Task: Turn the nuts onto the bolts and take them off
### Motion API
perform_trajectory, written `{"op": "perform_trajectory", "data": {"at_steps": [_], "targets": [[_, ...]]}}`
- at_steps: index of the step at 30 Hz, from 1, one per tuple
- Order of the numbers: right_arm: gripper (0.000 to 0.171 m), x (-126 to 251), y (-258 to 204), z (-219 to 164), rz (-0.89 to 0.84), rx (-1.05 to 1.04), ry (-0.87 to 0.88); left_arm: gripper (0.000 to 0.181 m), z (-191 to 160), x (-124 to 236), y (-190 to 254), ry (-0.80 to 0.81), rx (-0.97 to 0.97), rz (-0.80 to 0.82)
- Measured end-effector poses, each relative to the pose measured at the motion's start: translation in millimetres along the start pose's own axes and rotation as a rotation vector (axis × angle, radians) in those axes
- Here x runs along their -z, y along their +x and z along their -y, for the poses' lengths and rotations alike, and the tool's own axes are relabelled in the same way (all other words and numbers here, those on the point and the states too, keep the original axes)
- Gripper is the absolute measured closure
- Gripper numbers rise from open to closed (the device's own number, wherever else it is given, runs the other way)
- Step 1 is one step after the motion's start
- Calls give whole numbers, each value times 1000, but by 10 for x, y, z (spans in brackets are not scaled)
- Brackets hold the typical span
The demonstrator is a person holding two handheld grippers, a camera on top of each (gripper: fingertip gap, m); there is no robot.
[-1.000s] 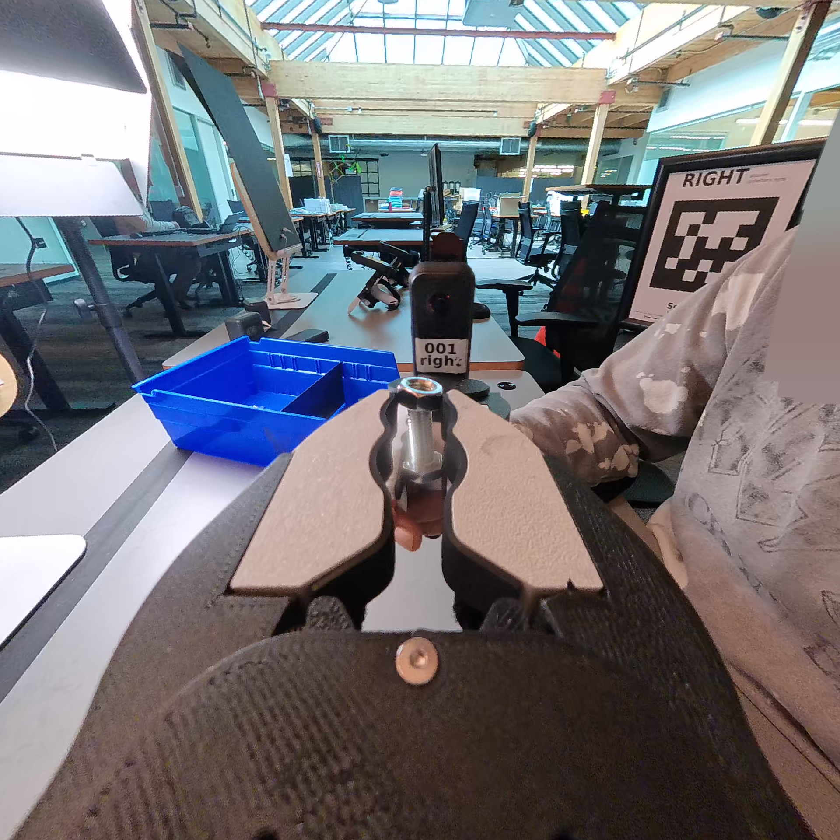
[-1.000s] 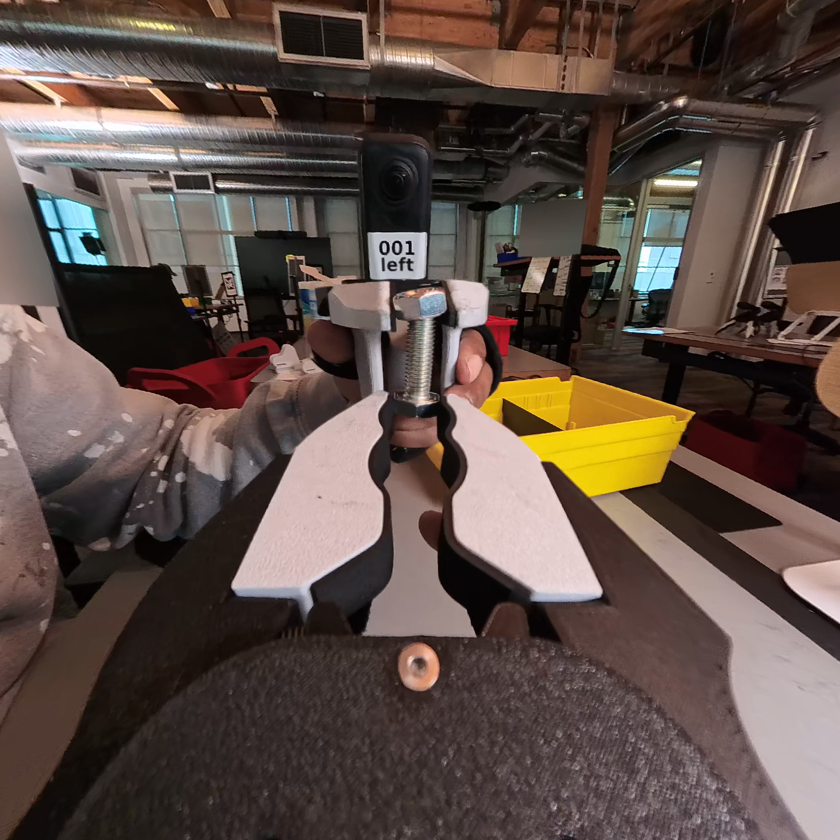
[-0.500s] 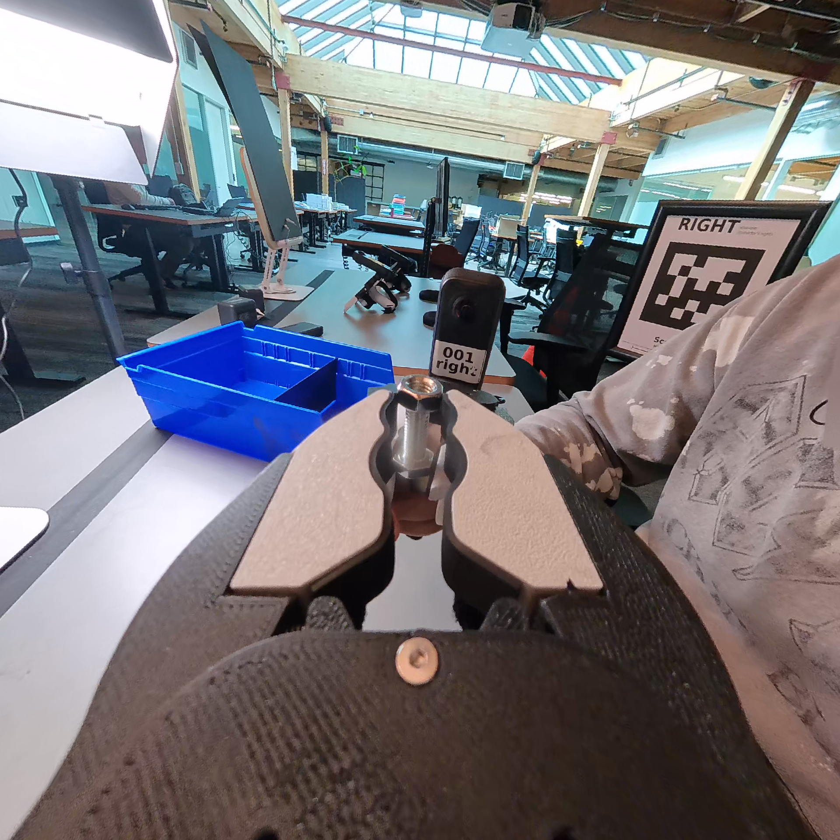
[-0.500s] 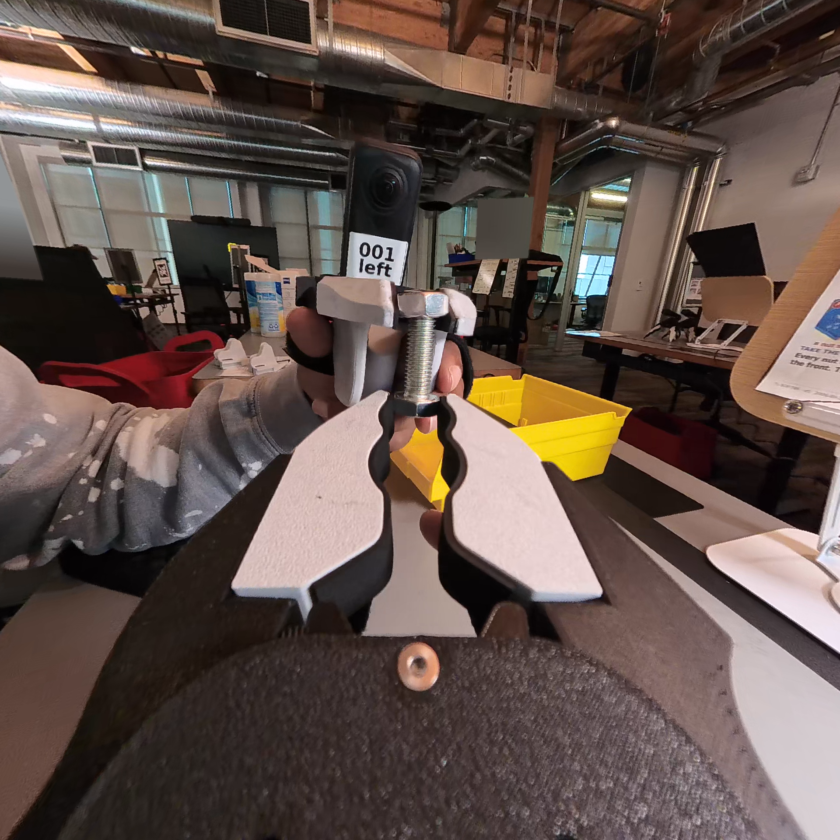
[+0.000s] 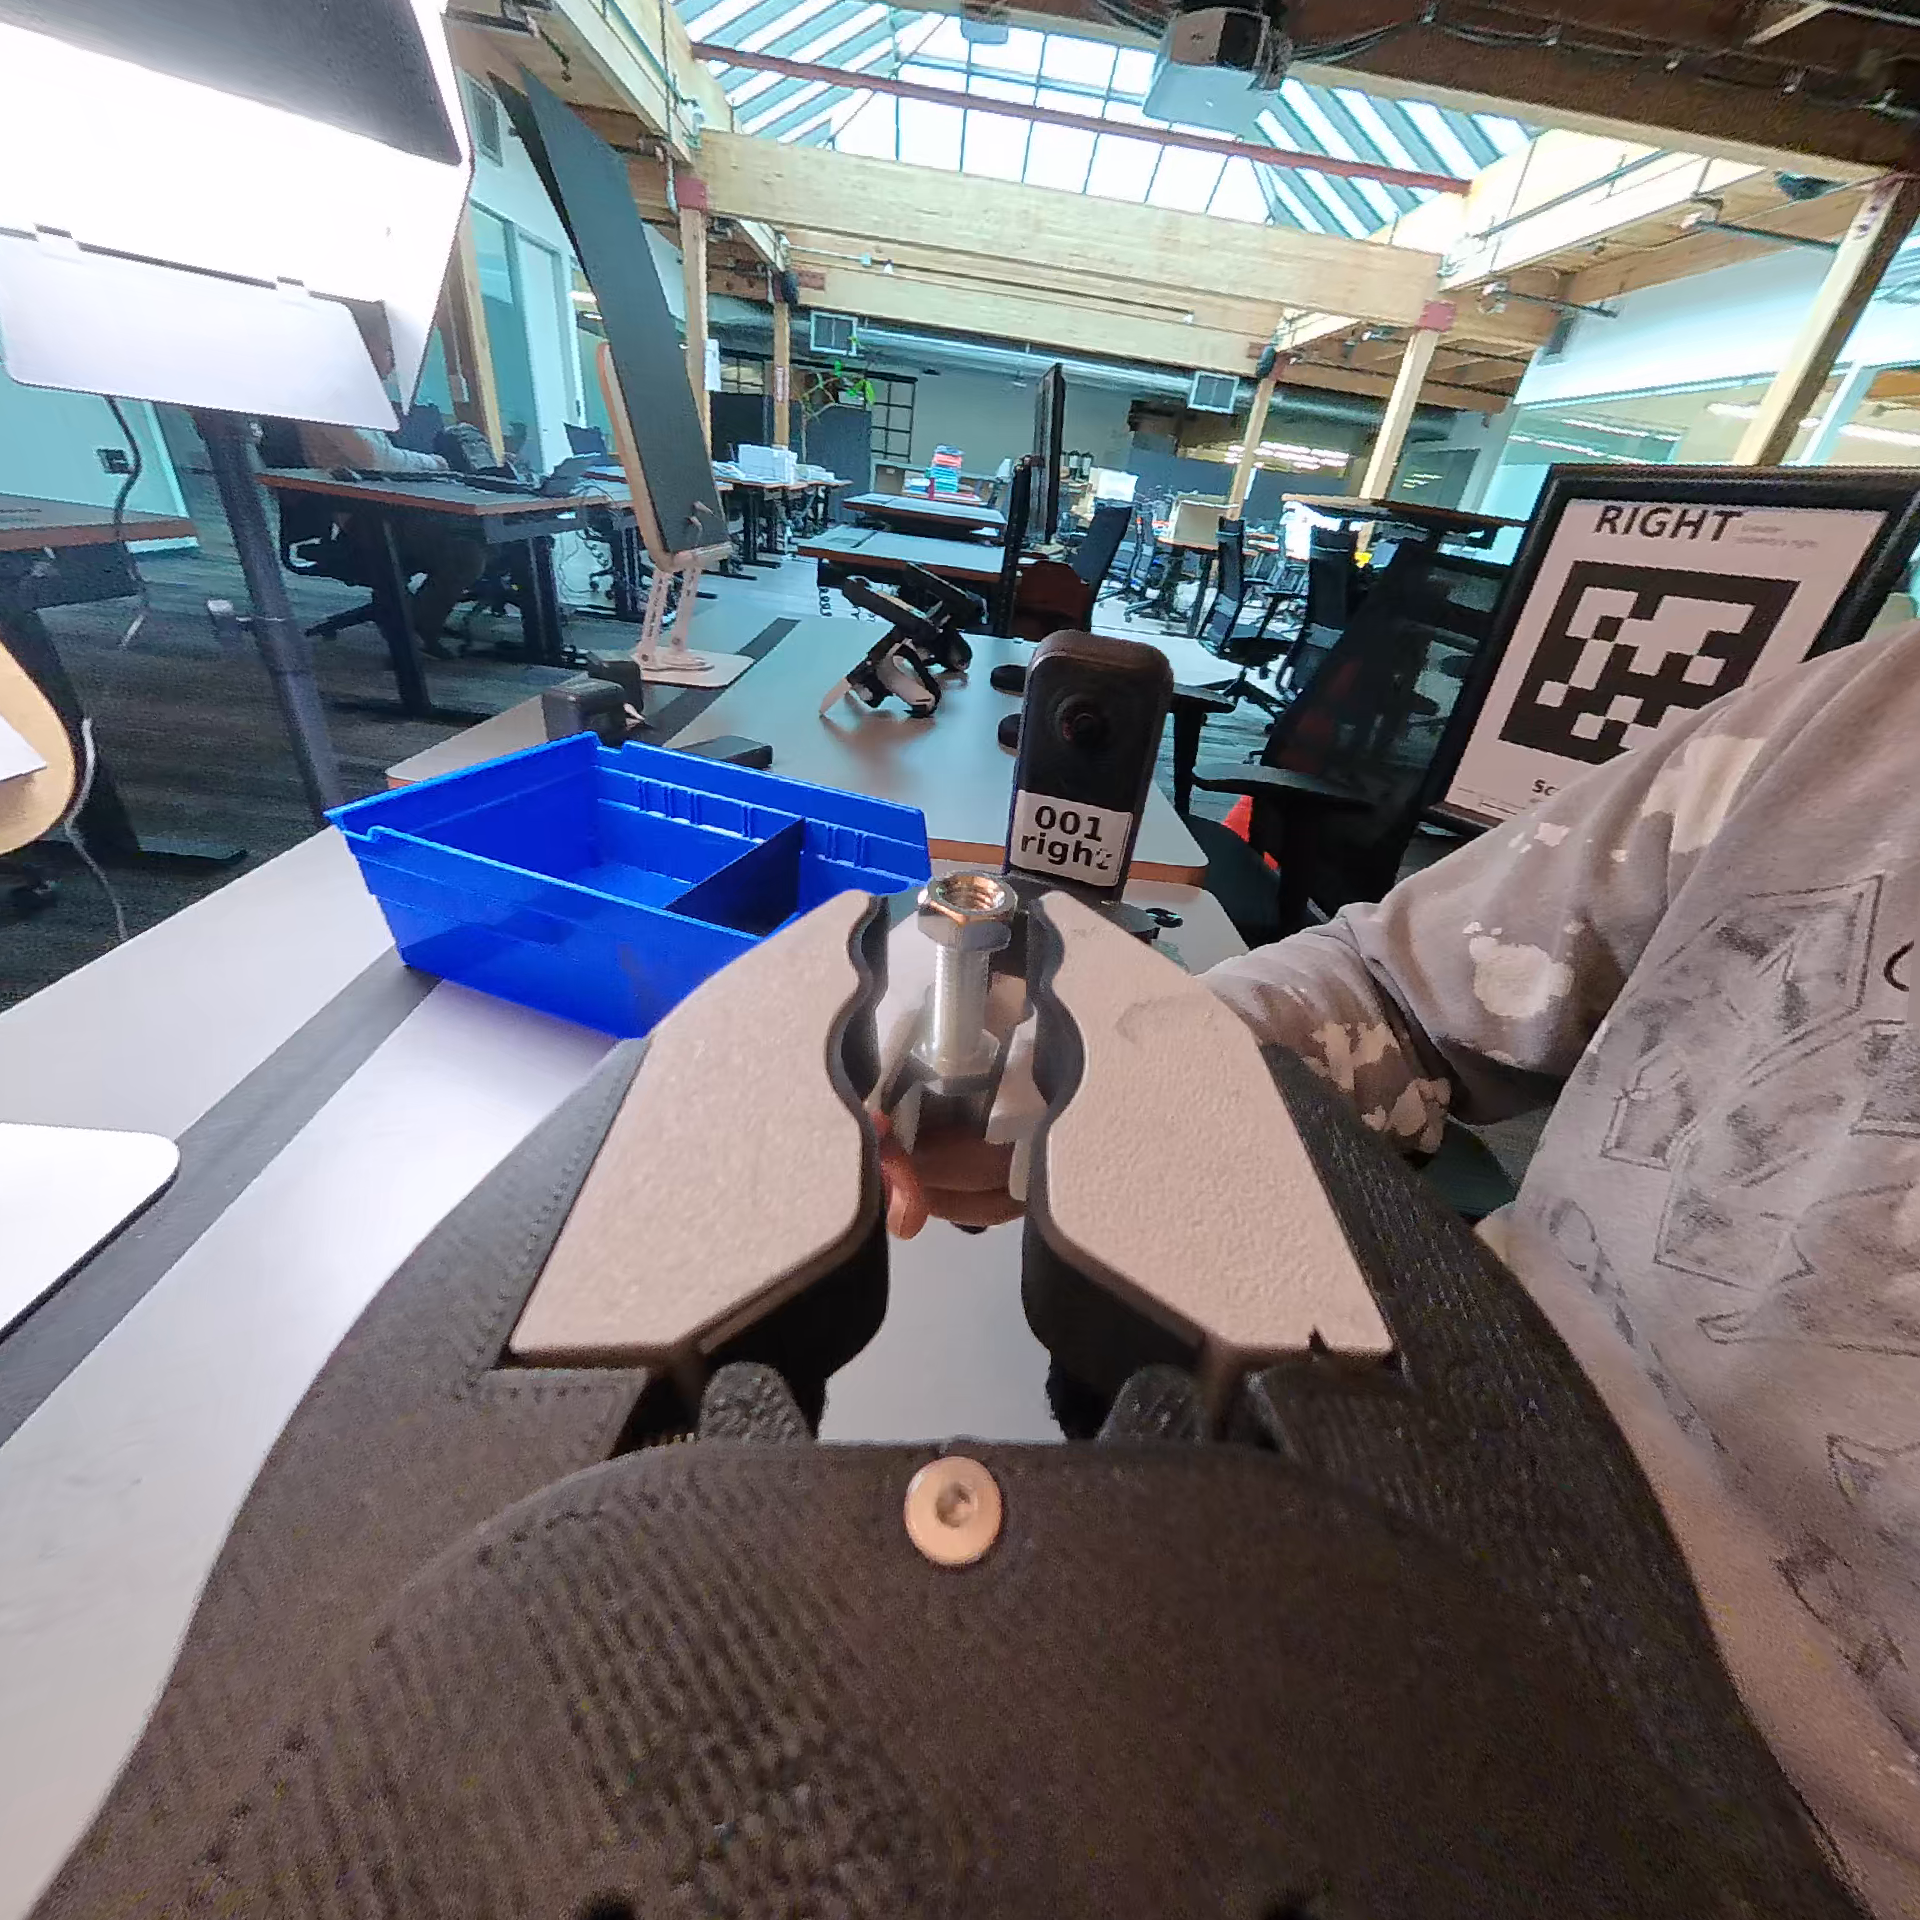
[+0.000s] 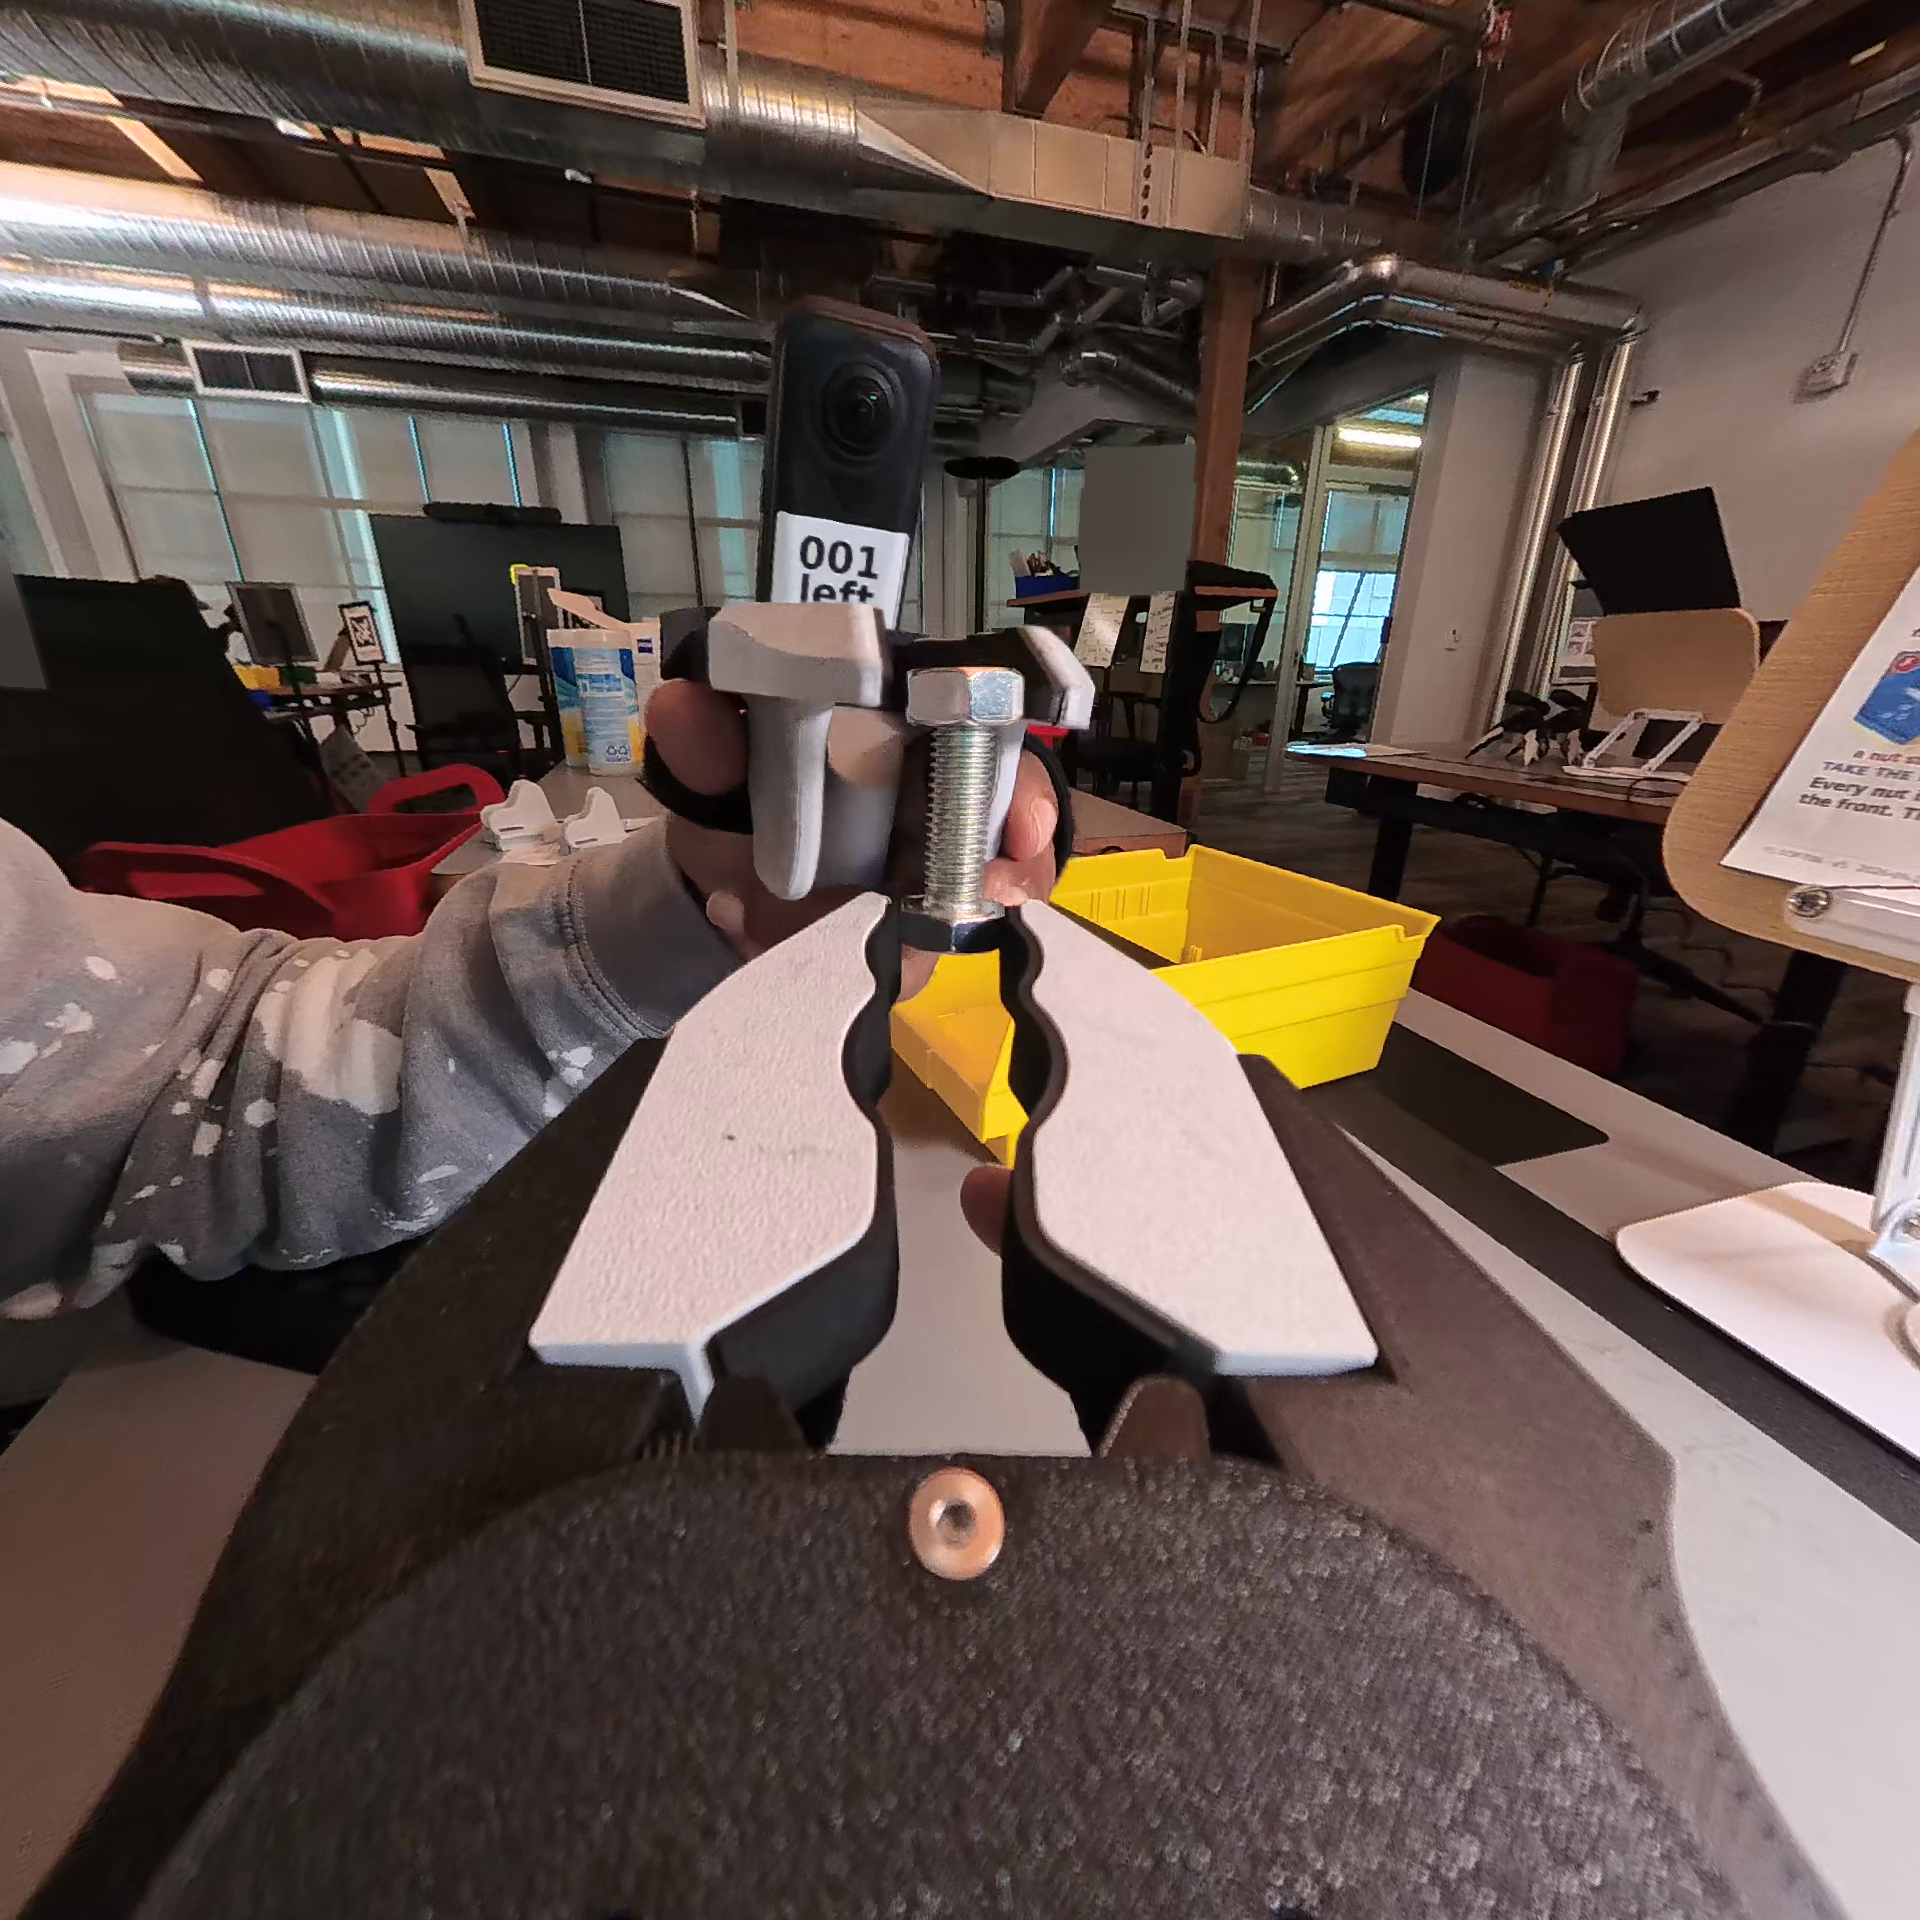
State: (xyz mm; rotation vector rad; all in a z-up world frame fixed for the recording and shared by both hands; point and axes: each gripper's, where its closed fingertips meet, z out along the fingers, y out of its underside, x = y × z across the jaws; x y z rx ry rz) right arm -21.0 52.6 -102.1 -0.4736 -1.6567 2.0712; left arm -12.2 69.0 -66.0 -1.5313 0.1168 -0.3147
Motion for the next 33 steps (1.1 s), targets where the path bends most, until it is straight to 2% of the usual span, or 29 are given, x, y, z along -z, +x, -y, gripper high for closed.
{"op": "perform_trajectory", "data": {"at_steps": [10,17,21,23,25,26,28,29,31,33], "targets": [[153,23,-24,61,24,-9,40,164,49,72,-54,14,-27,38],[153,15,7,23,0,6,21,158,22,3,17,9,-17,0],[153,17,-8,-79,24,40,-37,171,-109,12,-3,-40,-37,-27],[153,71,24,-14,42,19,-5,170,-129,114,-82,-47,-28,-13],[153,150,115,72,38,11,22,172,-134,126,-187,-43,-37,44],[153,196,171,108,27,18,30,181,-107,135,-247,-17,-43,80],[153,294,354,185,-41,19,44,176,-103,156,-346,3,-6,107],[153,349,428,230,-65,17,58,170,-150,172,-486,-16,24,173],[153,442,549,298,-104,13,81,170,-336,259,-839,-99,53,367],[153,504,620,328,-128,8,94,163,-547,346,-1031,-205,52,474]]}}
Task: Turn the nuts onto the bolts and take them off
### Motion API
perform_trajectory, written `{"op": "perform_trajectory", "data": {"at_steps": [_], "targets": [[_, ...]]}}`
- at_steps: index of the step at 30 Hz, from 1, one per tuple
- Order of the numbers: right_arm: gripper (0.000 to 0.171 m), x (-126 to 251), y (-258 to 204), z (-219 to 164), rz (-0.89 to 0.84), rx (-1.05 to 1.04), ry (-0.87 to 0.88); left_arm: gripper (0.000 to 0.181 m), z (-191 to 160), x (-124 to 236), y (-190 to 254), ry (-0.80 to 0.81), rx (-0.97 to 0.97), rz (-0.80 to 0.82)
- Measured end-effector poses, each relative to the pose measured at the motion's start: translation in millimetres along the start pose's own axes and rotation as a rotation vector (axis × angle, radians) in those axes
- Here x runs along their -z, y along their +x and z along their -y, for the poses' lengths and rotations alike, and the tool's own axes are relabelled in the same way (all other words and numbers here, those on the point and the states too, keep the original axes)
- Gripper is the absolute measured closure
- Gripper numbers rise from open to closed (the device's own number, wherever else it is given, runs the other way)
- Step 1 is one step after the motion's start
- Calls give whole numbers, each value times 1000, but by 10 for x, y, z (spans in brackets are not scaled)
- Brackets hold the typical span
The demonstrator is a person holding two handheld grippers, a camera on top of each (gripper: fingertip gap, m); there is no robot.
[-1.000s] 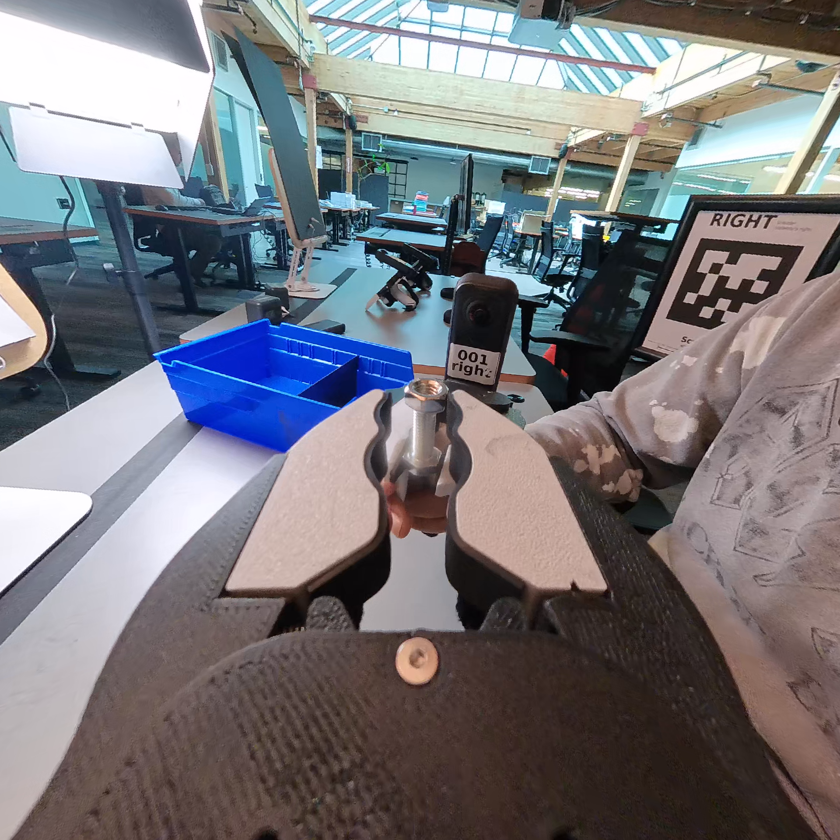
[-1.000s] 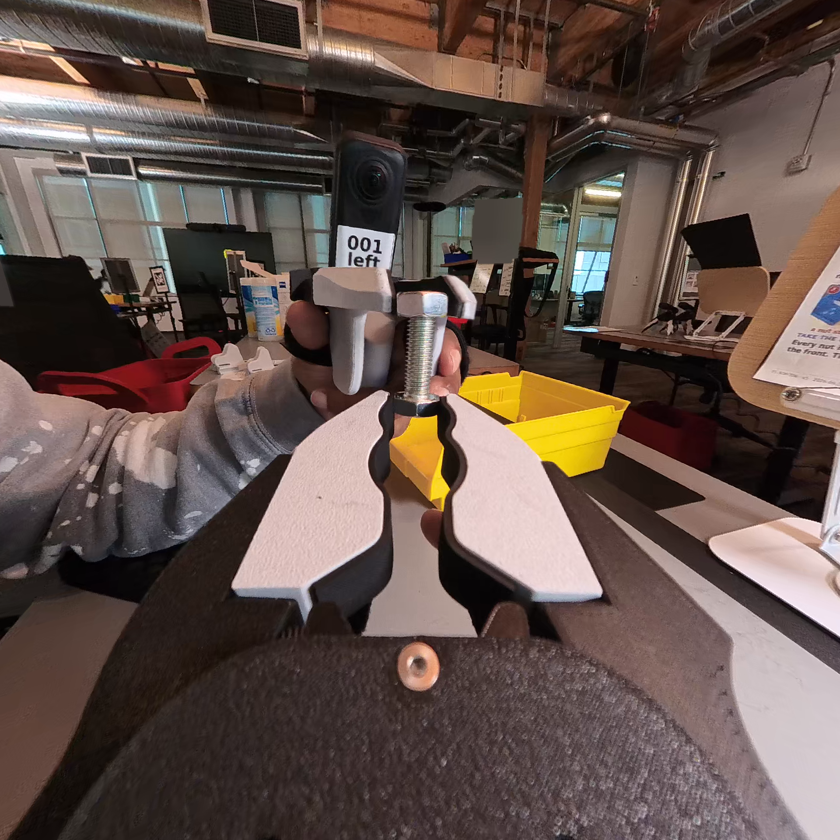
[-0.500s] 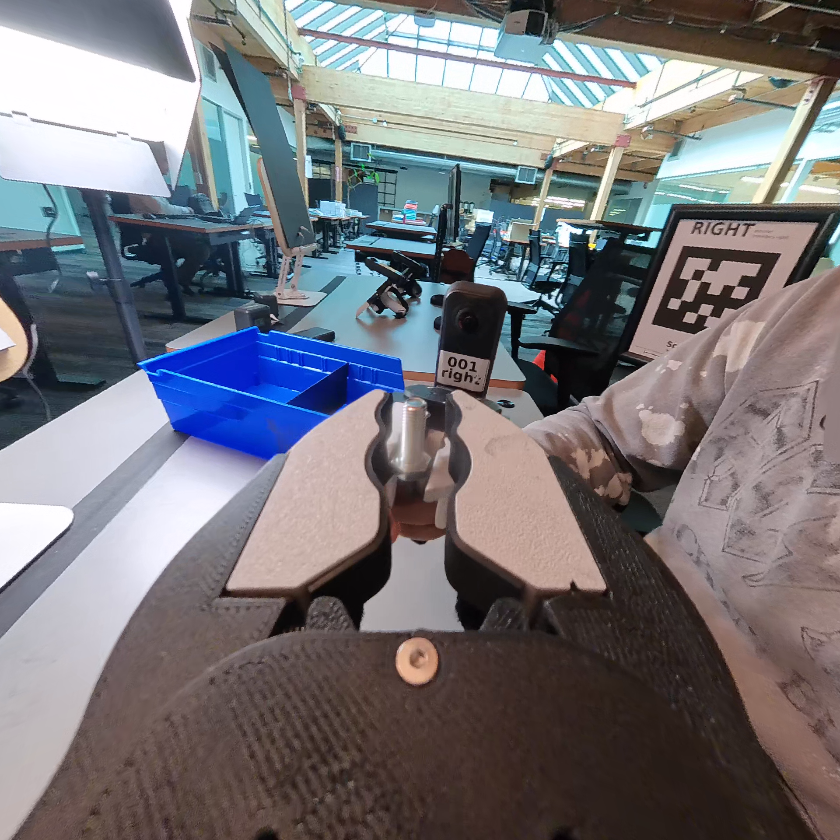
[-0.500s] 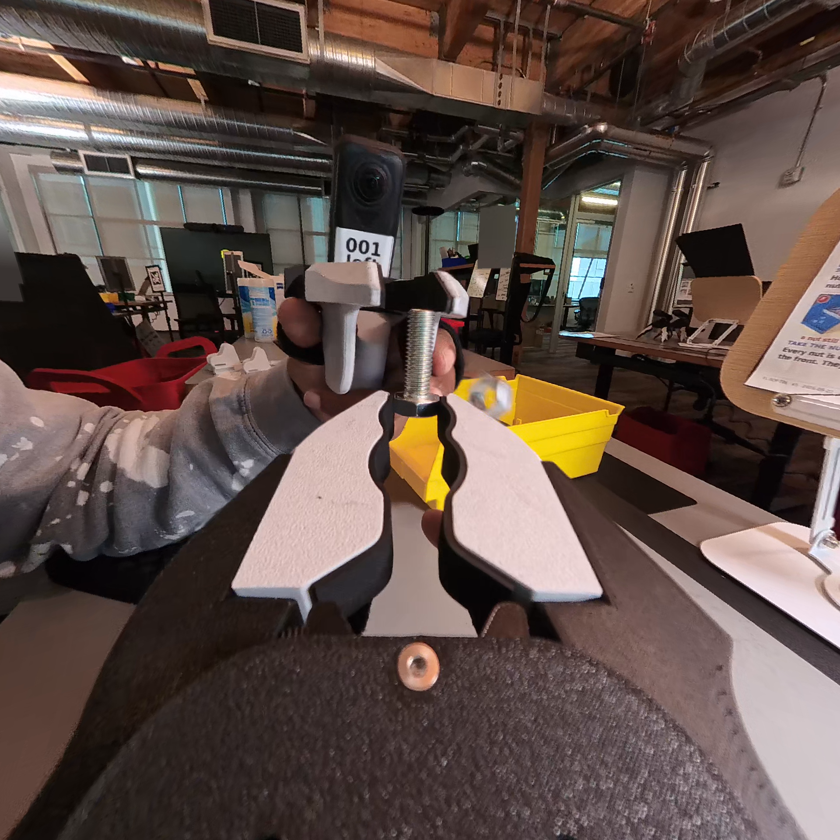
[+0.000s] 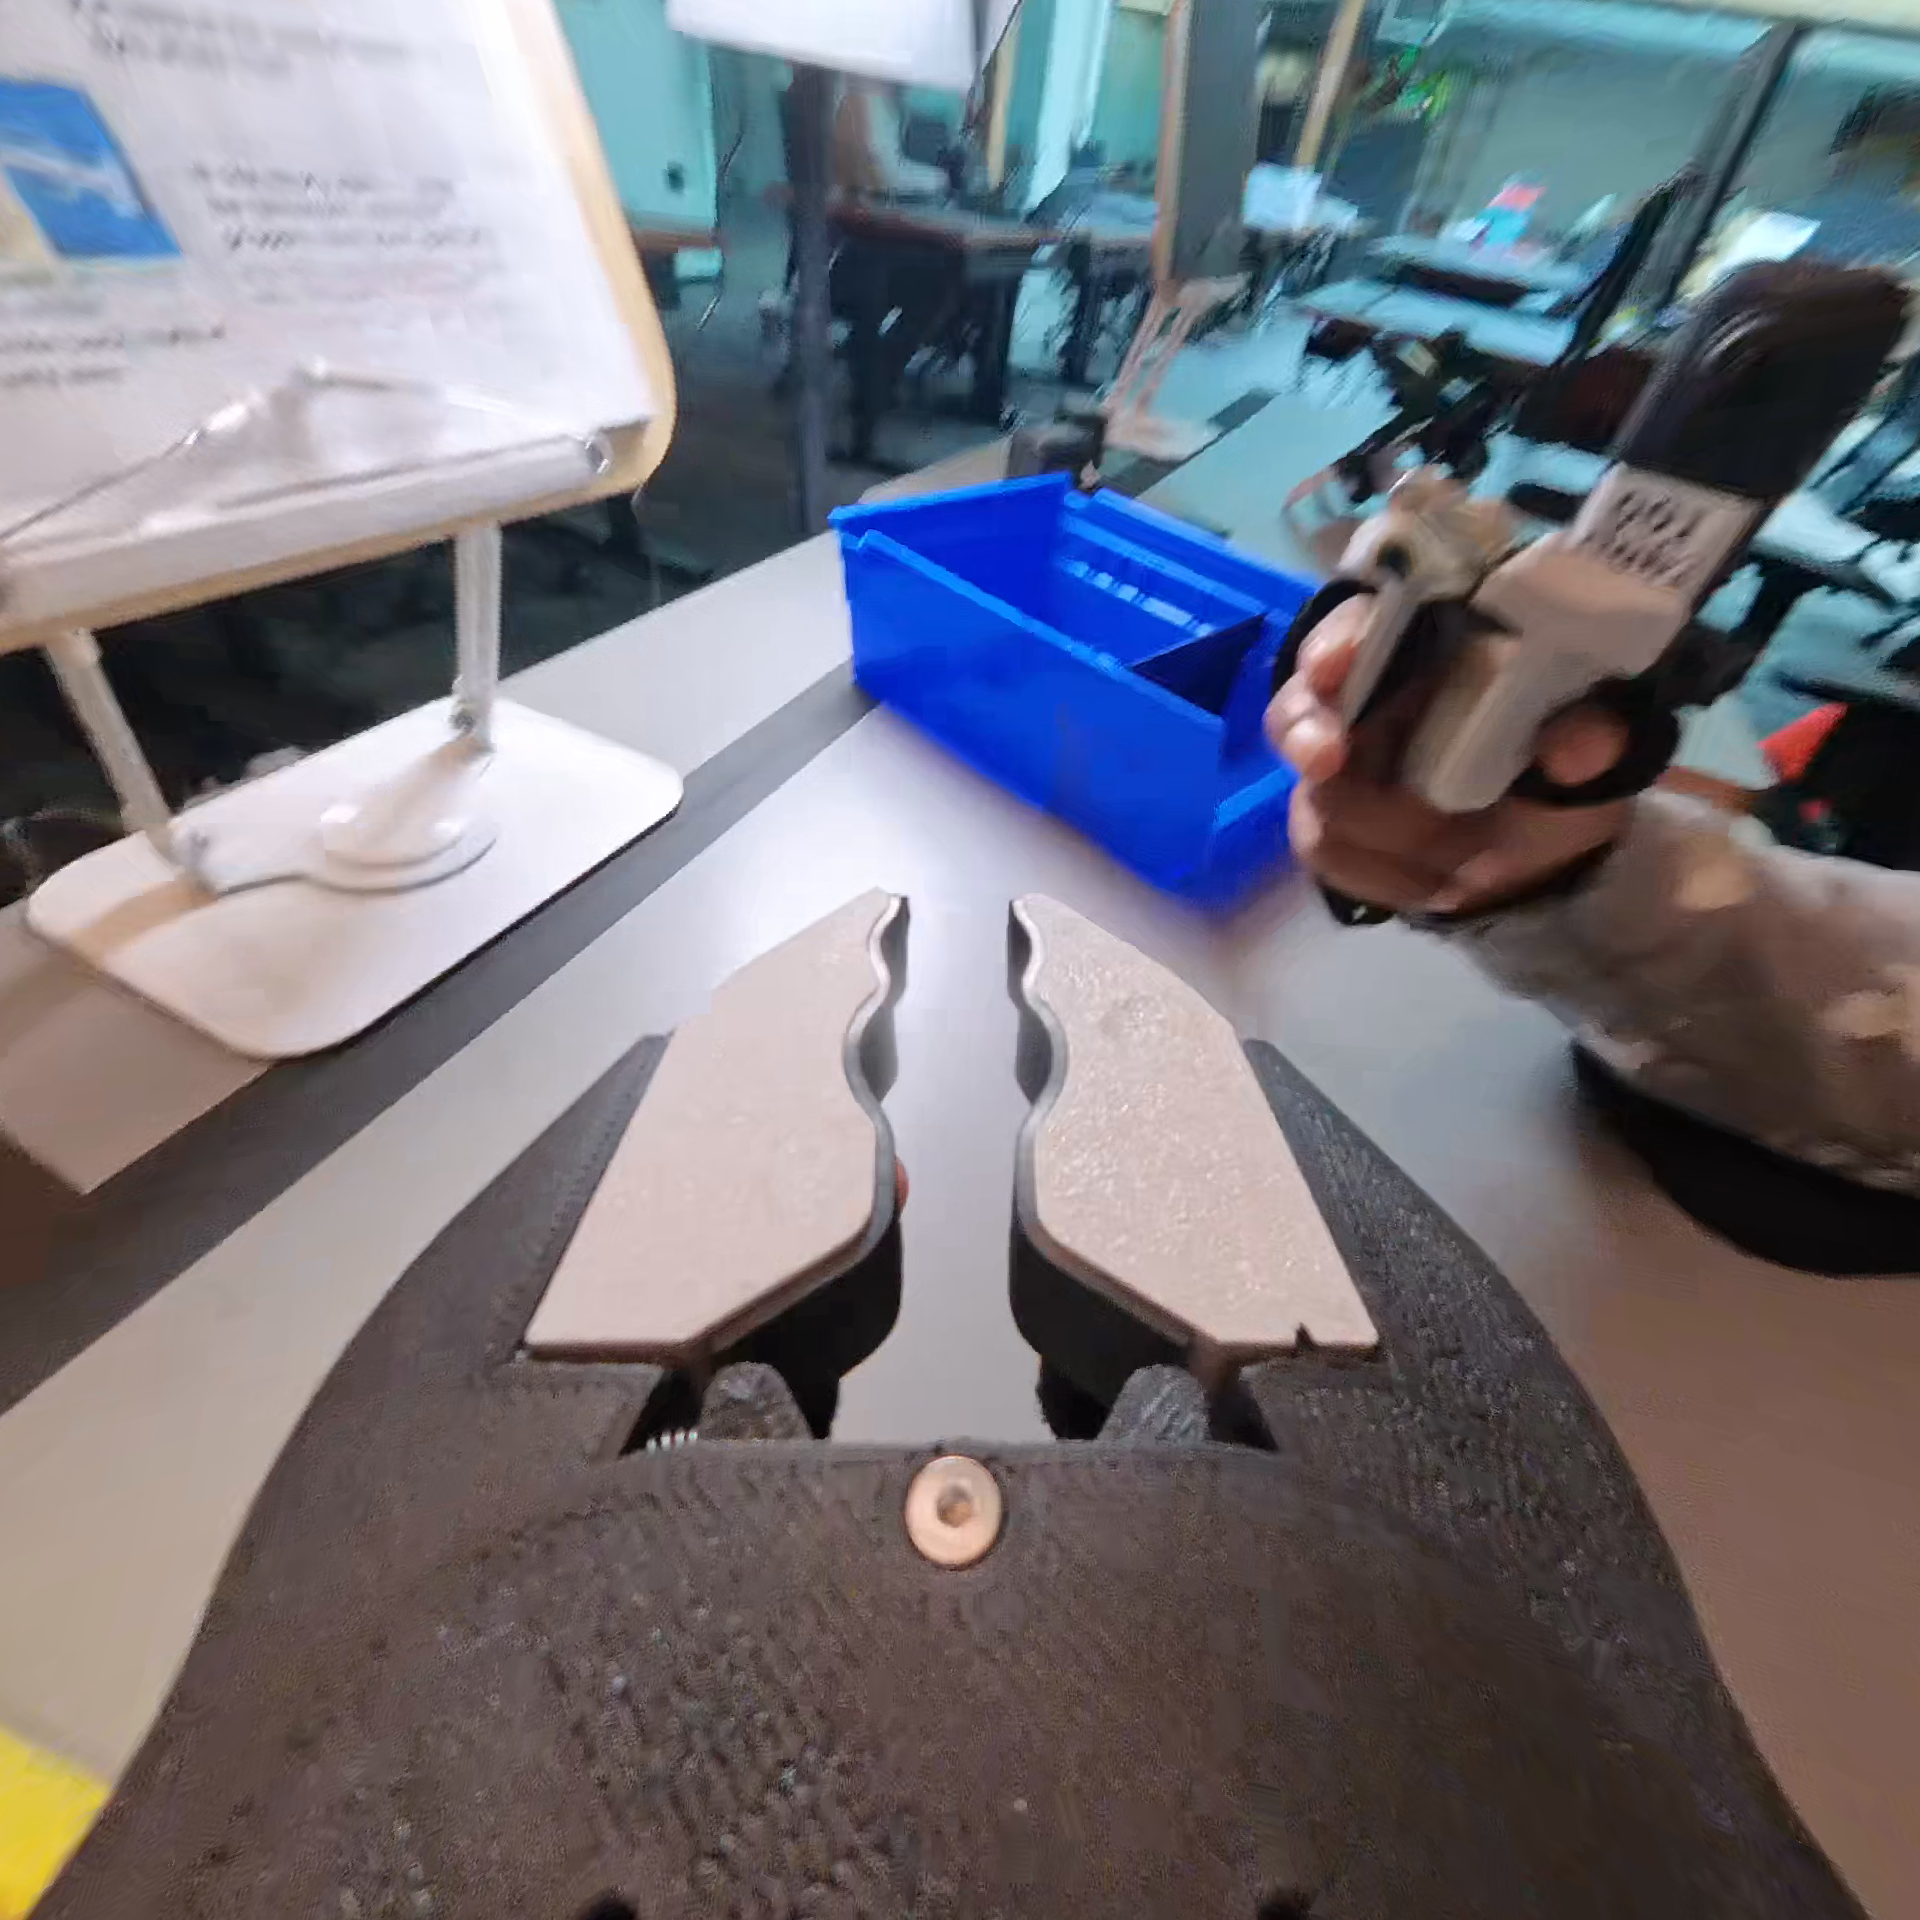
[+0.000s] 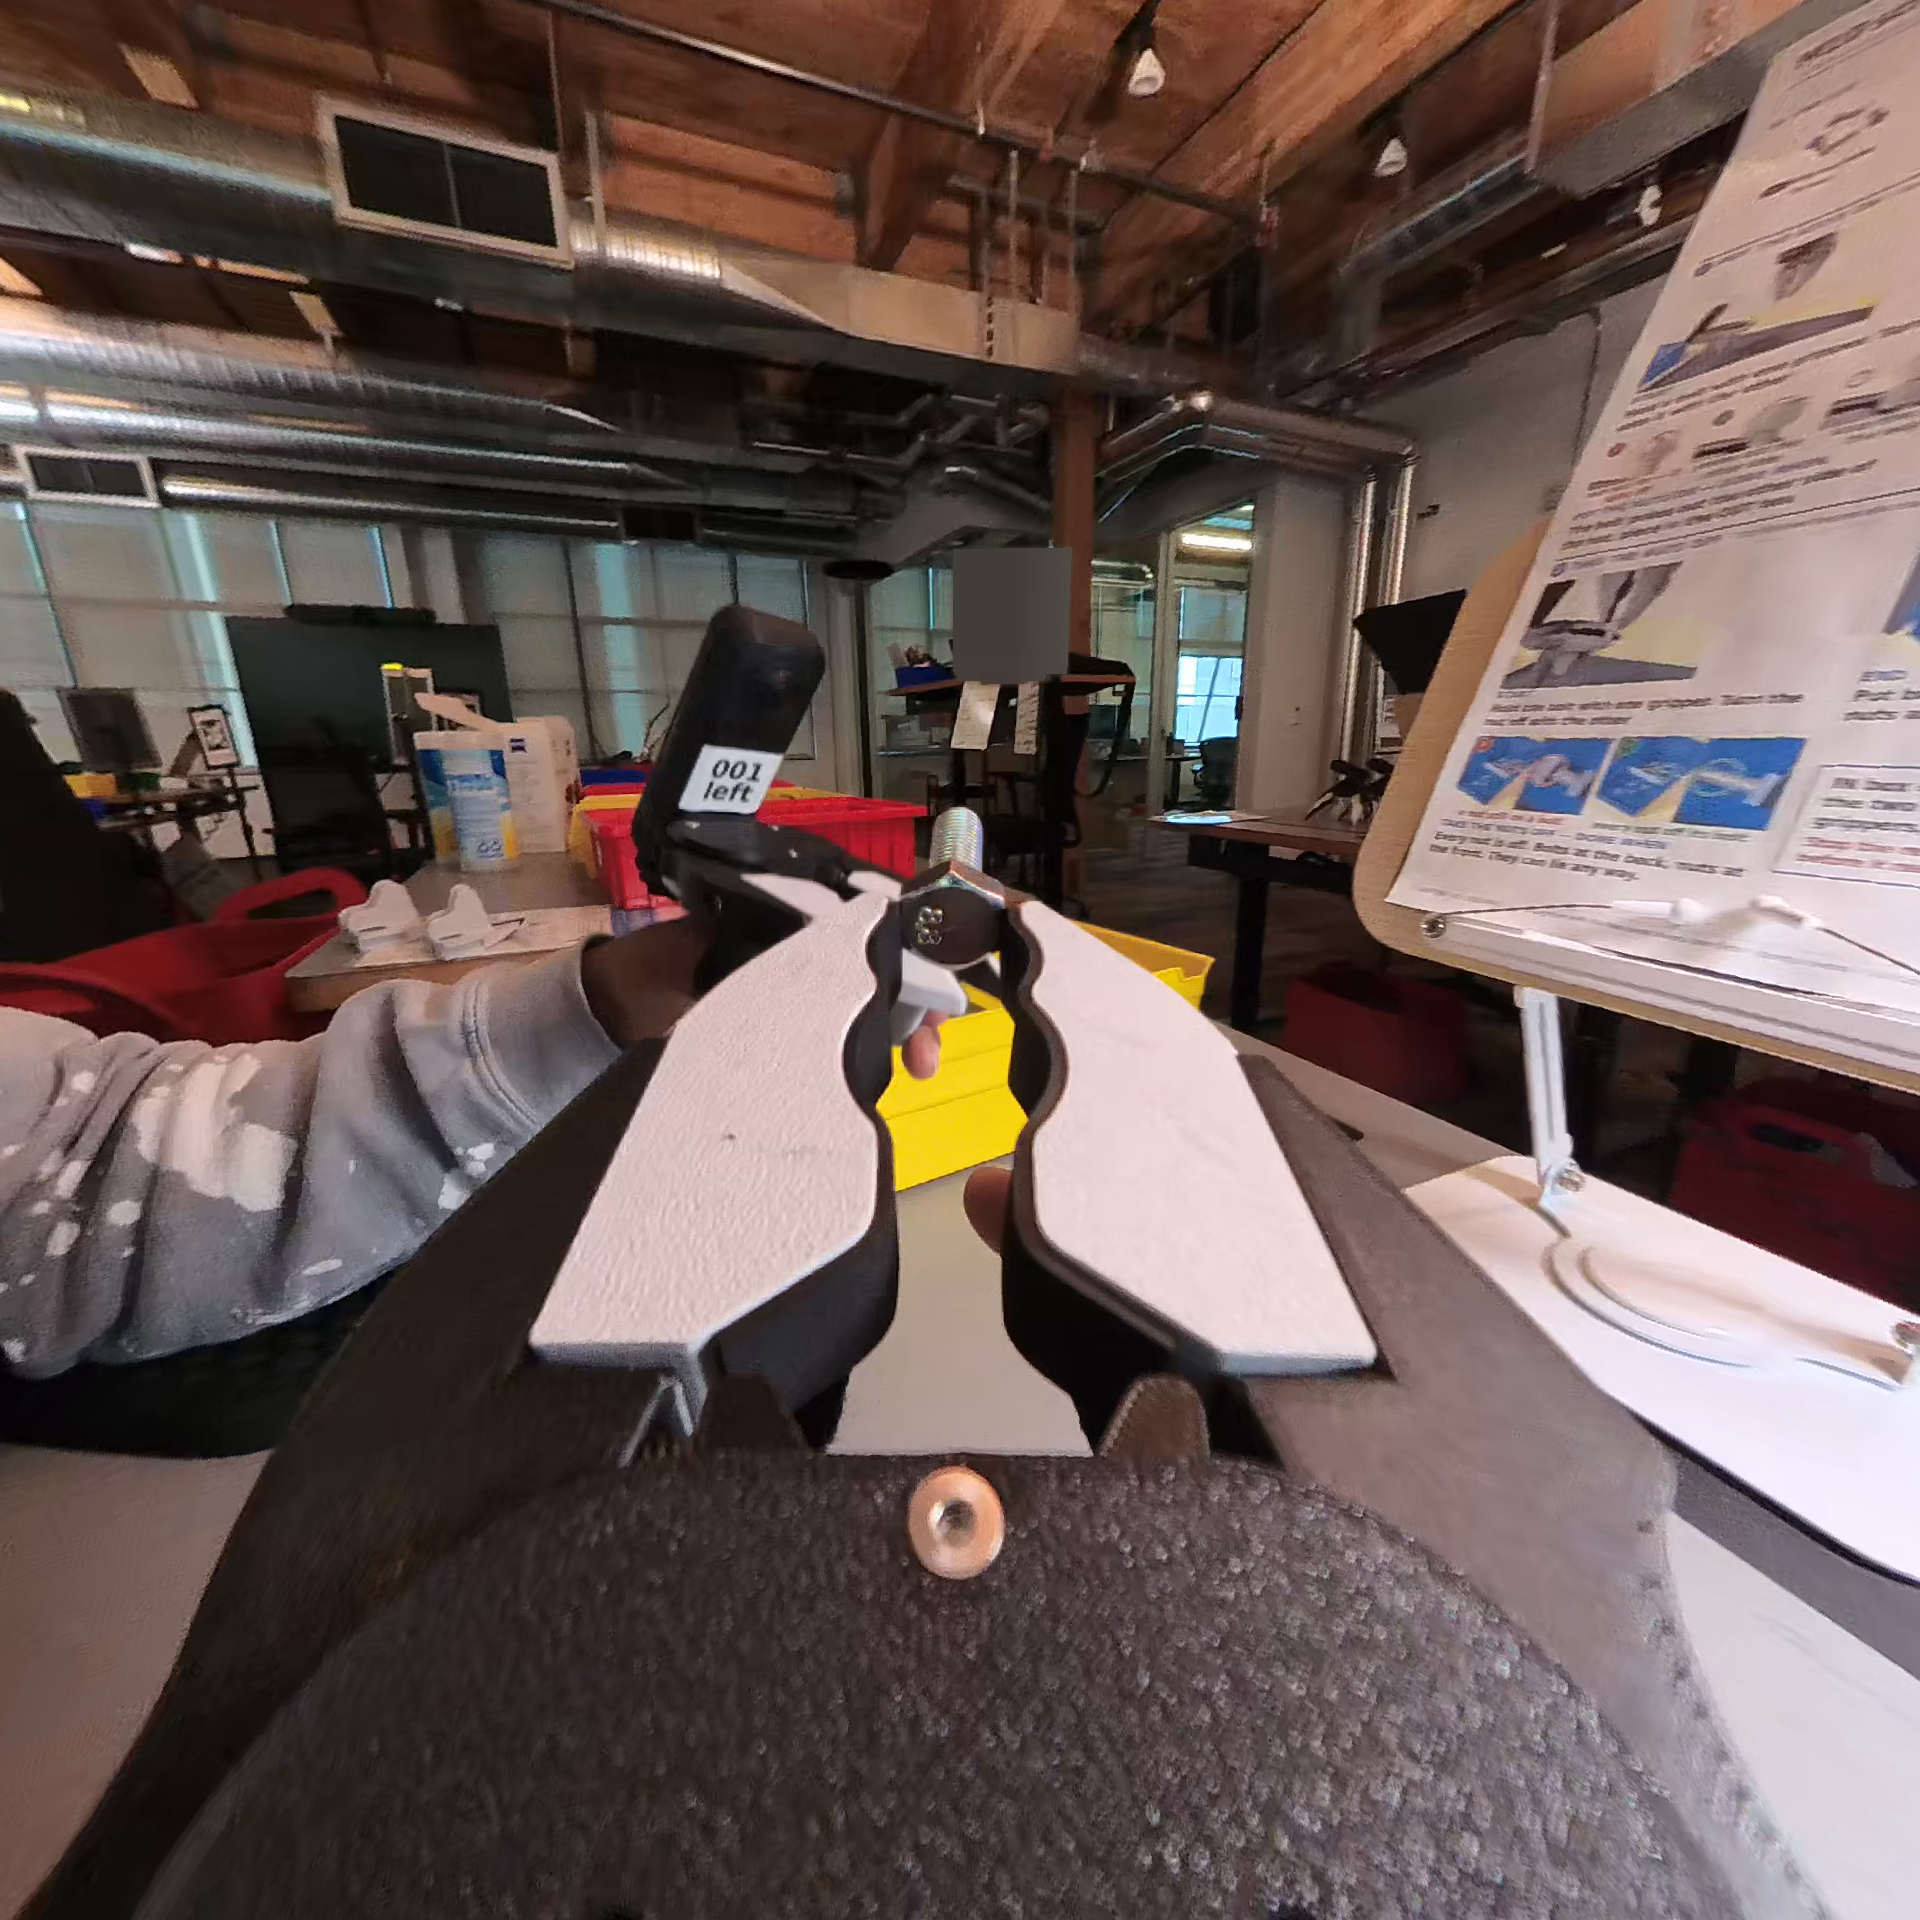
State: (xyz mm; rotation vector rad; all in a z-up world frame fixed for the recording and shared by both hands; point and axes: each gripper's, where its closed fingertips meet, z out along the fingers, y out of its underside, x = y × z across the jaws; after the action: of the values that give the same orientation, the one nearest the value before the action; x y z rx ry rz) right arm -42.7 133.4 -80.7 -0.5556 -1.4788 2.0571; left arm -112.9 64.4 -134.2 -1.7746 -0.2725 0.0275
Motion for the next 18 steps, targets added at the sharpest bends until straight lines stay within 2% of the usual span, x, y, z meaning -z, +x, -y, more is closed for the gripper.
{"op": "perform_trajectory", "data": {"at_steps": [2,5,8,11,14,18], "targets": [[153,18,25,4,-8,-4,5,163,-91,-16,-39,-40,-5,17],[153,8,10,-23,0,-9,1,158,-270,-21,40,-154,-14,-43],[153,-6,-30,-56,27,-37,-1,159,-336,-23,56,-158,-42,-36],[153,-21,-39,-99,34,-60,-4,160,-328,-18,193,-158,-37,-111],[153,-21,-22,-118,24,-66,-7,163,-415,61,542,-233,-90,-293],[153,10,50,-85,-5,-79,12,163,-727,139,1117,-388,-244,-529]]}}
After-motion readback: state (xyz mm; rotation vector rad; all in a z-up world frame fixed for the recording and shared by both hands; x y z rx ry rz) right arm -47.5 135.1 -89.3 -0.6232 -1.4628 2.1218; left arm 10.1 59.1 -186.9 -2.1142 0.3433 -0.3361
